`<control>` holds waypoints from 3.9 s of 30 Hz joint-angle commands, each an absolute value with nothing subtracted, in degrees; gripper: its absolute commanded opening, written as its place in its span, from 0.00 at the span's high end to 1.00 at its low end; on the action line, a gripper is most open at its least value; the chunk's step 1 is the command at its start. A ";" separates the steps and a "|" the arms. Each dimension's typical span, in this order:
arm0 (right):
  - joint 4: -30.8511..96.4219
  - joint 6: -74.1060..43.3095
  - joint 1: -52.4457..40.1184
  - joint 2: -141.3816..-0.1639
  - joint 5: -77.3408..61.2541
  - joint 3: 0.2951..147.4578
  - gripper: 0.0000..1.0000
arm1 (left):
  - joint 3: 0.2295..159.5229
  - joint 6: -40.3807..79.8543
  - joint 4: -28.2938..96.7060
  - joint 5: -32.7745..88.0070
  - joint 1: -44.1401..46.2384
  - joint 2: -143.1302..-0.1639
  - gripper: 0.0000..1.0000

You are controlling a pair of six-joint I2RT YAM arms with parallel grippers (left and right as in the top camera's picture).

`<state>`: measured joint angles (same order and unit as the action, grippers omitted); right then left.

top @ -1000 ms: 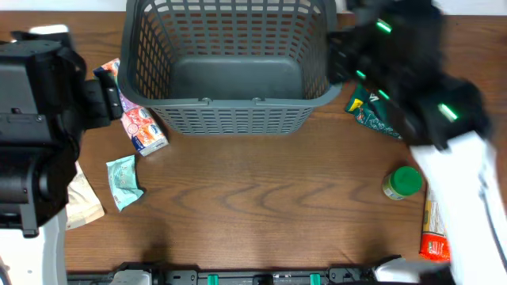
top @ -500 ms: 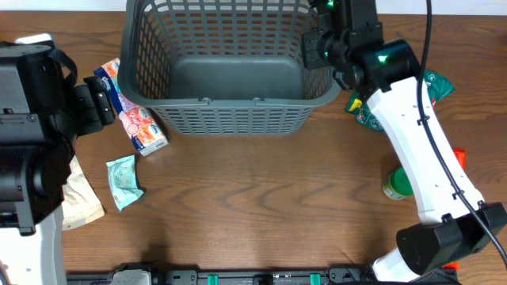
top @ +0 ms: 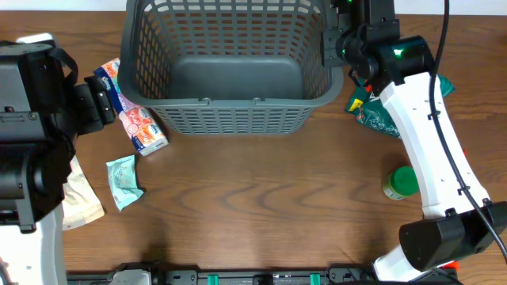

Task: Pack container

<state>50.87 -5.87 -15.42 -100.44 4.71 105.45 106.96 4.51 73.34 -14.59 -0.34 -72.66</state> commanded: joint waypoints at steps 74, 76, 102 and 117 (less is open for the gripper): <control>52.25 -16.29 -14.66 -105.97 12.88 105.75 0.99 | 106.74 5.06 74.39 -14.39 -0.69 -72.97 0.11; 51.96 -15.99 -14.68 -105.97 12.05 105.75 0.90 | 106.74 5.06 74.39 -14.39 -0.69 -72.97 0.11; 47.07 -7.90 -15.75 -94.08 7.60 105.82 0.60 | 105.95 5.06 74.96 0.99 -0.38 -74.17 0.33; 59.46 -16.34 -12.36 -85.41 19.97 105.80 0.99 | 105.93 -3.44 66.24 1.06 9.89 -89.91 0.51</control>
